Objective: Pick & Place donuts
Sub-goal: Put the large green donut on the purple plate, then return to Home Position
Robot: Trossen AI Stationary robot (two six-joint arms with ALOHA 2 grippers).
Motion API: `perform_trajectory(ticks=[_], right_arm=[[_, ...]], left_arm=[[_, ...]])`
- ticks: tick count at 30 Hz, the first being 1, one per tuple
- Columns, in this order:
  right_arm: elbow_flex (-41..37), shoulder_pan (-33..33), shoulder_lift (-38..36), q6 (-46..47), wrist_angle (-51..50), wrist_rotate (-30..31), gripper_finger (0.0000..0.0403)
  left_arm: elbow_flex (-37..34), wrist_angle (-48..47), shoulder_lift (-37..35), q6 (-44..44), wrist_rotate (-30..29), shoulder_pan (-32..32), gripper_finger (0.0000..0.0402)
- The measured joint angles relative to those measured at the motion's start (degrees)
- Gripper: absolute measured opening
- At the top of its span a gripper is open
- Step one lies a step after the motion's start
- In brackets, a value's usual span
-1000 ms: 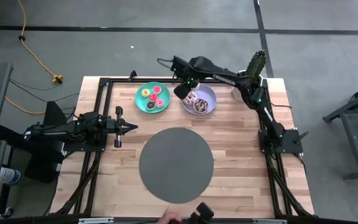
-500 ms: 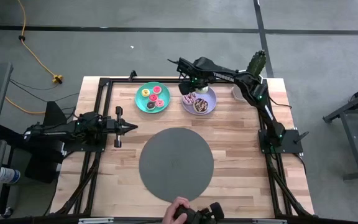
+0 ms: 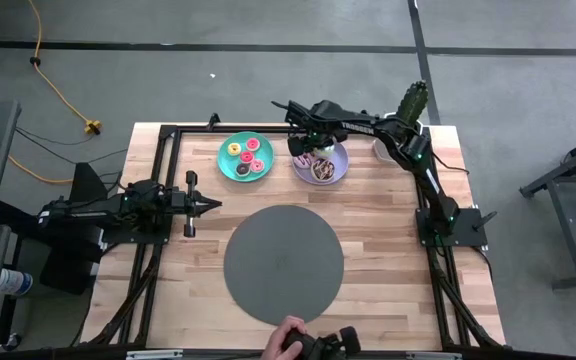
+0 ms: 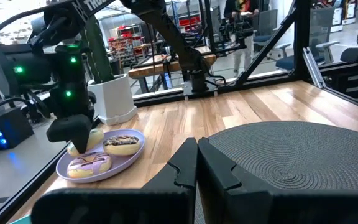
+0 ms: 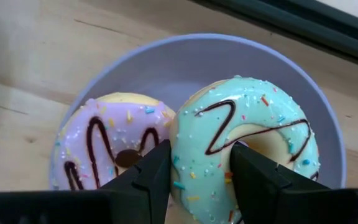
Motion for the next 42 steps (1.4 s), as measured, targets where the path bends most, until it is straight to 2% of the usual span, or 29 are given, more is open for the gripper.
perform_trajectory(ticks=[6,16,23,27,35,42], right_arm=[[-0.03,-0.54,0.00,0.82,-0.44,0.93,0.0143],[-0.03,-0.98,0.00,1.66,-0.92,-1.87,0.0143],[-0.03,-1.55,0.00,0.64,-1.44,-1.50,0.0148],[-0.03,-1.90,-0.01,0.49,-2.62,-0.49,0.0188],[-0.03,-2.36,-0.13,-1.82,-2.04,-3.54,0.0292],[-0.03,-3.78,-4.50,-3.65,-1.69,-0.89,0.0323]], left_arm=[[0.00,0.00,0.02,0.00,0.00,0.00,0.0000],[0.00,0.00,0.00,0.00,0.00,0.00,0.0000],[0.00,0.00,0.00,0.00,0.00,-0.01,0.0000],[0.00,0.00,0.00,0.00,-0.01,0.00,0.0000],[0.01,0.00,0.02,0.00,0.00,0.00,0.0000],[0.00,0.00,0.00,0.00,0.00,-0.01,0.0000]])
